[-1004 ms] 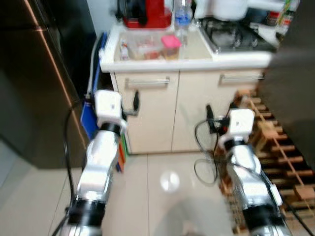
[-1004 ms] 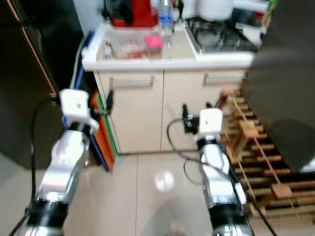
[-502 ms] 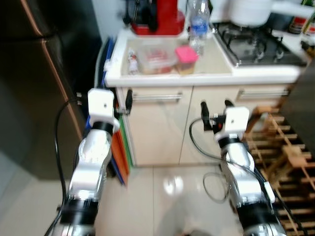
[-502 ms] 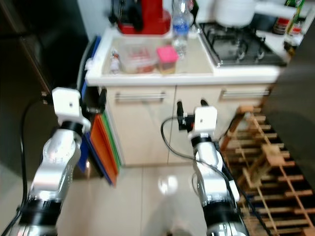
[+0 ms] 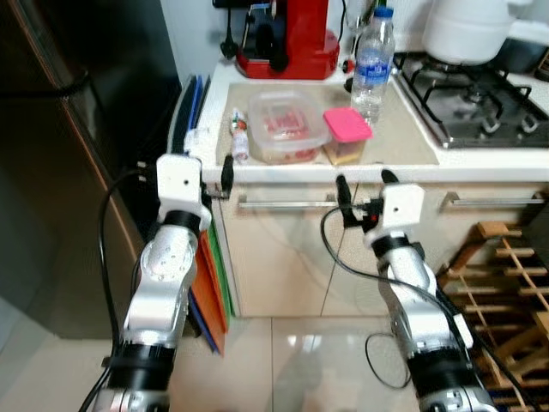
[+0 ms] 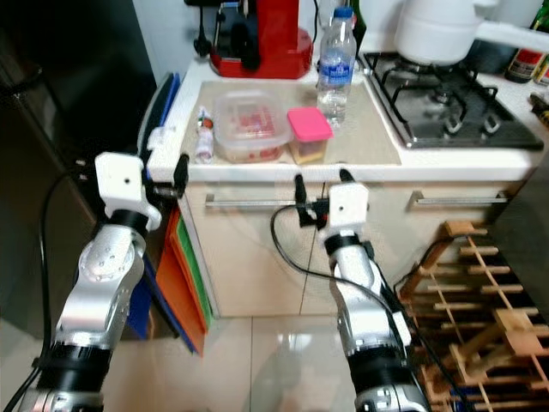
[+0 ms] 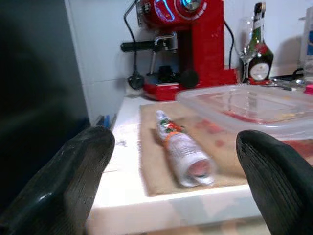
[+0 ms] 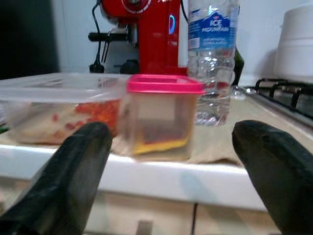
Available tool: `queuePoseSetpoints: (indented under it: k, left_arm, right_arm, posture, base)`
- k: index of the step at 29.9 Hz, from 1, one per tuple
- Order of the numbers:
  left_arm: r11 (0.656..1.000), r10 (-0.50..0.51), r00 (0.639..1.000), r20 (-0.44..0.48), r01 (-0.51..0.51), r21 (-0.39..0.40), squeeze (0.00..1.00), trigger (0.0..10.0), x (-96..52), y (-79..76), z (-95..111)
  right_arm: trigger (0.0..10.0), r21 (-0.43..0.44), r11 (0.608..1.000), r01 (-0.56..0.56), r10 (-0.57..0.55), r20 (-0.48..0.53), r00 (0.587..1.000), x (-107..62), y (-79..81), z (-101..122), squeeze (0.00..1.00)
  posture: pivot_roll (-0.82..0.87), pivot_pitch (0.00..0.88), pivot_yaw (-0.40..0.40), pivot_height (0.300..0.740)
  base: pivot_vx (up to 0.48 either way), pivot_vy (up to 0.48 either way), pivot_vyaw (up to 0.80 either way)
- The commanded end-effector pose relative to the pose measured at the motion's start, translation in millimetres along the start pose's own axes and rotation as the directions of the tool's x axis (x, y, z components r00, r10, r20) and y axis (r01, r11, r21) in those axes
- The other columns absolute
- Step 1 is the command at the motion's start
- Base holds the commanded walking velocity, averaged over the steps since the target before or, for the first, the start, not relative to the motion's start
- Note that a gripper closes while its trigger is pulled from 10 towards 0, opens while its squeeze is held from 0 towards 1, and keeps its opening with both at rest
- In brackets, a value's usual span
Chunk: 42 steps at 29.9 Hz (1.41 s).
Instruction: Restocking fridge
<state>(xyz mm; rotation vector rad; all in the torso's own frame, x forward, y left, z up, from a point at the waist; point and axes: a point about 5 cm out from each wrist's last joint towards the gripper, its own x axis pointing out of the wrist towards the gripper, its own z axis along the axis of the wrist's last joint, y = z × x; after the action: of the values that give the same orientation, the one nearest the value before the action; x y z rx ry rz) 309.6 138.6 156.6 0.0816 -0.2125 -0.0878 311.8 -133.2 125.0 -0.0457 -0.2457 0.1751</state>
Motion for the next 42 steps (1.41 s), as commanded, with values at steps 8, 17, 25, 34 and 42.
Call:
queuePoseSetpoints:
  k: [8,17,25,34,42]
  left_arm:
    - [1.000,-0.005,1.000,-0.015,0.005,0.012,0.00,10.0,-1.8,0.4,-1.0]
    - [1.000,-0.017,1.000,-0.025,0.018,0.023,0.00,10.0,-6.7,-0.1,-0.7]
    - [0.999,-0.040,0.999,-0.021,0.041,0.020,0.00,10.0,-16.2,4.7,2.2]
    - [0.999,-0.040,0.999,-0.020,0.040,-0.003,0.00,10.0,-29.2,1.2,3.4]
    - [1.000,-0.004,1.000,-0.025,0.004,-0.020,0.00,10.0,-35.6,3.9,4.7]
  right_arm:
    - [10.0,0.045,0.998,0.035,-0.034,-0.022,0.999,6.0,-0.1,-2.0,1.00]
    - [10.0,0.082,0.995,0.059,-0.055,-0.047,0.997,18.2,1.2,-4.8,1.00]
    - [10.0,0.001,0.990,0.138,-0.137,-0.115,0.984,32.9,-12.3,-10.7,0.00]
    - [10.0,0.005,0.993,0.121,-0.120,-0.124,0.985,38.2,-10.5,-11.8,0.00]
    - [10.0,0.033,0.998,0.056,-0.052,-0.117,0.992,39.9,7.2,-12.2,0.00]
  posture:
    - [-0.01,0.000,0.035,0.740]
    - [0.01,0.000,0.042,0.740]
    - [0.05,0.000,0.052,0.740]
    - [0.07,0.000,0.034,0.740]
    - [0.08,0.000,0.020,0.740]
  base:
    - [0.000,0.000,0.00]
    - [0.000,0.000,0.00]
    - [0.075,0.000,0.00]
    - [0.448,0.000,0.00]
    - [0.364,0.000,0.00]
